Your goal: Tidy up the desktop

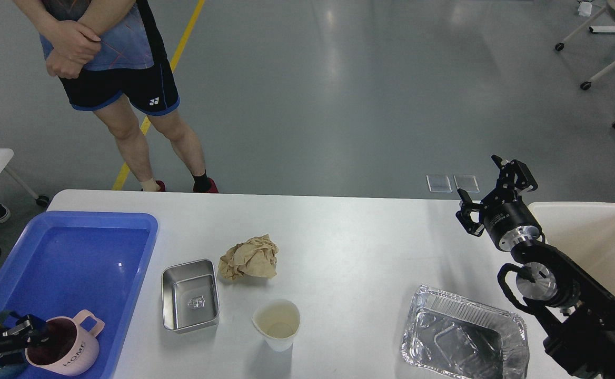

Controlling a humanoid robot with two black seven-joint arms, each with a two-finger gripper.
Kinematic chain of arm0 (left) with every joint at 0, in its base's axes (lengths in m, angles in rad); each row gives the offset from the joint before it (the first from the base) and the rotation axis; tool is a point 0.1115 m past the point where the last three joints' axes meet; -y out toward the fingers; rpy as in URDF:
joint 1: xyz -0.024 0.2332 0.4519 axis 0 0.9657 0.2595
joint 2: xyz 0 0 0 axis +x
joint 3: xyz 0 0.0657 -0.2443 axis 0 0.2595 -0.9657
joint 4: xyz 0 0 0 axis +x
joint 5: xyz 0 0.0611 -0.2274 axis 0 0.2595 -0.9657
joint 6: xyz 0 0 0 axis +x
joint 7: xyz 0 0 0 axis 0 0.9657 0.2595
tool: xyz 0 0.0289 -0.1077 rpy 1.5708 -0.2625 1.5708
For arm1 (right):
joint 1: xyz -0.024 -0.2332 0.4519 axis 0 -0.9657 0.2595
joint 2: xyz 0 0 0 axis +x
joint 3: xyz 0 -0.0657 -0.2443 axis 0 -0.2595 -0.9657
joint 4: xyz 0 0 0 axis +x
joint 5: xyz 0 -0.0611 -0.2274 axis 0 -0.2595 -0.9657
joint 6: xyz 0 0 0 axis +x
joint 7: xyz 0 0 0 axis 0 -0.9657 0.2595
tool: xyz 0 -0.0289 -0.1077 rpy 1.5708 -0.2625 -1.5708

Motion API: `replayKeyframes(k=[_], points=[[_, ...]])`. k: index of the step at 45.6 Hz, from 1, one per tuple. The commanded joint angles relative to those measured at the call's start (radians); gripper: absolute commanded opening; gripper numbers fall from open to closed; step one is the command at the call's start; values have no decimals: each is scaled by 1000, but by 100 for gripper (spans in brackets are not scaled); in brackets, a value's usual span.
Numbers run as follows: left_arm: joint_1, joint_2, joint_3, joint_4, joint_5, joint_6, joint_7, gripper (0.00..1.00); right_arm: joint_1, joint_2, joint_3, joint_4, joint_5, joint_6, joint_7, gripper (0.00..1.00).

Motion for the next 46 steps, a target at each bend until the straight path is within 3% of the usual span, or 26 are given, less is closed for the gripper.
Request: replayKeyframes(k=[1,6,15,20,39,46], points=[[-10,9,-17,0,-9,-21,-21,84,3,2,-2,-9,0,2,0,100],[-7,8,-43,-3,-11,-26,-44,92,9,26,-3,-39,0,2,0,100],[-34,21,-68,-17,-23,-56,-47,96,19,46,-3,-21,3,0,0,100],[-40,37,-115,-26,-51,-109,-47,97,23,58,-3,-4,3,-6,0,100],[-103,144,-401,-203,-69,-156,-47,97,23,14,5,79,2,-11,0,100],[-103,196,-436,-265,-104,-179,-49,97,23,-20,3,100,2,-9,0,100]])
